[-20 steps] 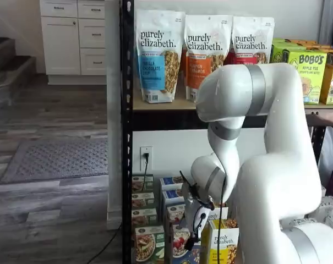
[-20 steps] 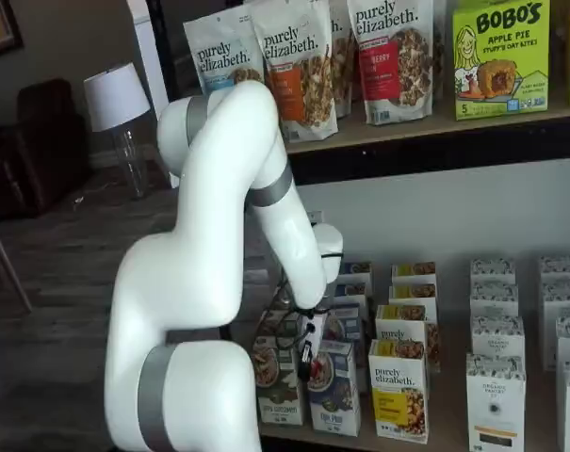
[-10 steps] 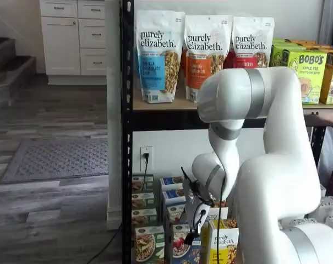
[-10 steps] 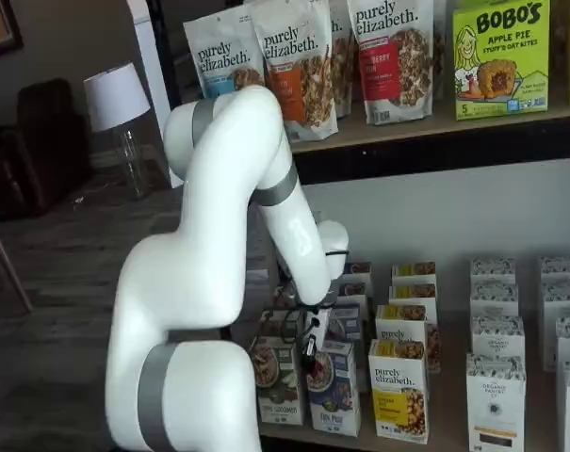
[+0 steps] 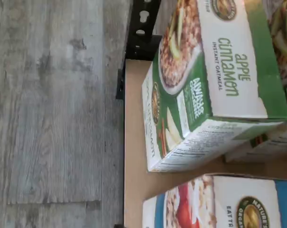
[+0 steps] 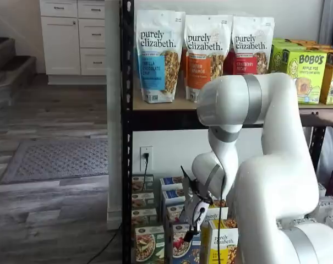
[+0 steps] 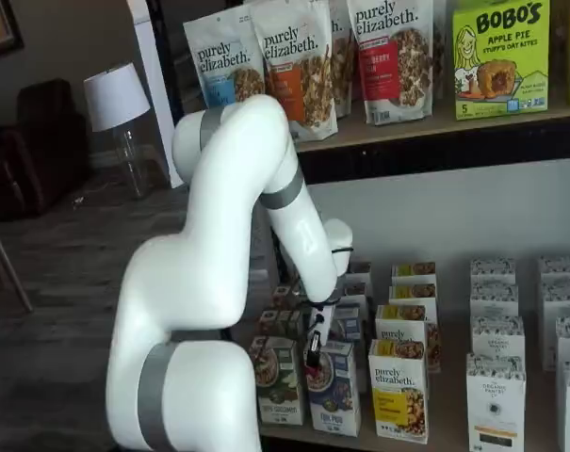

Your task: Pick up the blue and white box that is on the bottom shelf, the second box from the left

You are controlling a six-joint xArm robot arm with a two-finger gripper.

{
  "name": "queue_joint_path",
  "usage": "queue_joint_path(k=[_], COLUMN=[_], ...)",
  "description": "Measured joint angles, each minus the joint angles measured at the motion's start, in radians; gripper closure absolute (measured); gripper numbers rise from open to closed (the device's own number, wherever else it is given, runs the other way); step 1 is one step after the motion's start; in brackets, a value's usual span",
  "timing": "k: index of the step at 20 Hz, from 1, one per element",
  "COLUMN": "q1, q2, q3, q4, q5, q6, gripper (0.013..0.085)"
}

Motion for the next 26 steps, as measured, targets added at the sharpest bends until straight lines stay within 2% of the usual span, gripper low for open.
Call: queue_joint_path(k=[15, 26], q1=[-0.005, -0.01], q2=[0.075, 0.113], q3=[-0.087, -0.132], q4=[-0.061, -0.08], q5=[-0.003, -0.001], q6=[0.051, 0.065], gripper=[0.013, 0.013])
